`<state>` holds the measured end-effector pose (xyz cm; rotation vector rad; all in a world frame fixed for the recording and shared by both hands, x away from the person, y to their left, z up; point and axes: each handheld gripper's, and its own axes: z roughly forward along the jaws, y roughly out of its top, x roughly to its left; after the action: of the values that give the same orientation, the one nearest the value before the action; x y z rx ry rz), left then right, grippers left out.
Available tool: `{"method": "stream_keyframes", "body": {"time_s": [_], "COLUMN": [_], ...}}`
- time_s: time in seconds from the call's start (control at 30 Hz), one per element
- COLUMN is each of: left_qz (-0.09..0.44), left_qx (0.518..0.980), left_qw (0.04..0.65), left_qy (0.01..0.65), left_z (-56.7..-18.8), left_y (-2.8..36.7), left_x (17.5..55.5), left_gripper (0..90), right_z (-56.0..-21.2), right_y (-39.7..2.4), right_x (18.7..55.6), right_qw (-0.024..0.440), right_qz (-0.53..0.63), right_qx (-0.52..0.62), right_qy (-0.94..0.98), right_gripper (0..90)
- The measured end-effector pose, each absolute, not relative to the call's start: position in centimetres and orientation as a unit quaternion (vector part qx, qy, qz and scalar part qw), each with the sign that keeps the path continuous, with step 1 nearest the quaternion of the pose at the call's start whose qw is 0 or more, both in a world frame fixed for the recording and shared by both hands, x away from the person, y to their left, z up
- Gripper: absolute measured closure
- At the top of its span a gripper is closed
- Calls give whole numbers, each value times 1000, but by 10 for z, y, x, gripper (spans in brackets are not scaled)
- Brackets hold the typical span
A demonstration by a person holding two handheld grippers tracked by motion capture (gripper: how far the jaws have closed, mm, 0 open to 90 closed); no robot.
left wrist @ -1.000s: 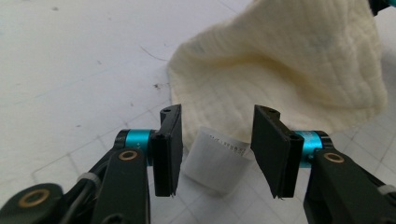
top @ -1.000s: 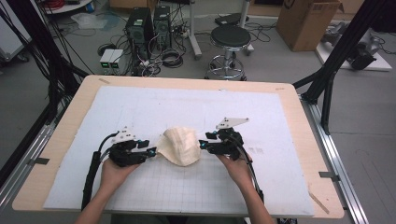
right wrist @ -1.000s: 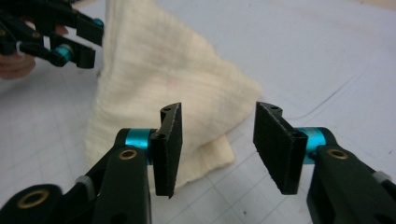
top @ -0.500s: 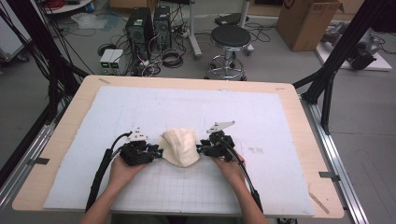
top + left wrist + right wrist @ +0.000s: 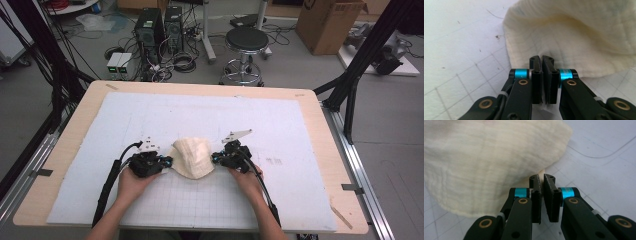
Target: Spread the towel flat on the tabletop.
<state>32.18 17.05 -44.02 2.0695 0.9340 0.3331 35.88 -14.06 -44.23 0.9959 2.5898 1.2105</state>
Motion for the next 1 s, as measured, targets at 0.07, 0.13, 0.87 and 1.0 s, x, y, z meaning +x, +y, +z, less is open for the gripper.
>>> {"method": "stream_keyframes", "body": {"time_s": [0.07,0.13,0.87,1.0], "left_qz": [135,140,154,152], "left_qx": [818,814,816,817], "left_qw": [416,421,452,461], "left_qy": [374,374,327,312], "left_z": [-437,-433,-409,-407], "left_y": [174,177,194,199], "left_x": [321,319,251,236], "left_gripper": [864,864,876,876], "right_z": [-436,-432,-390,-392], "right_y": [-148,-150,-195,-199], "right_x": [357,355,274,255], "right_qw": [66,69,129,125], "right_qz": [407,413,434,435], "right_qx": [330,331,299,298], "right_qy": [849,846,840,841], "right_gripper": [853,853,852,851]}}
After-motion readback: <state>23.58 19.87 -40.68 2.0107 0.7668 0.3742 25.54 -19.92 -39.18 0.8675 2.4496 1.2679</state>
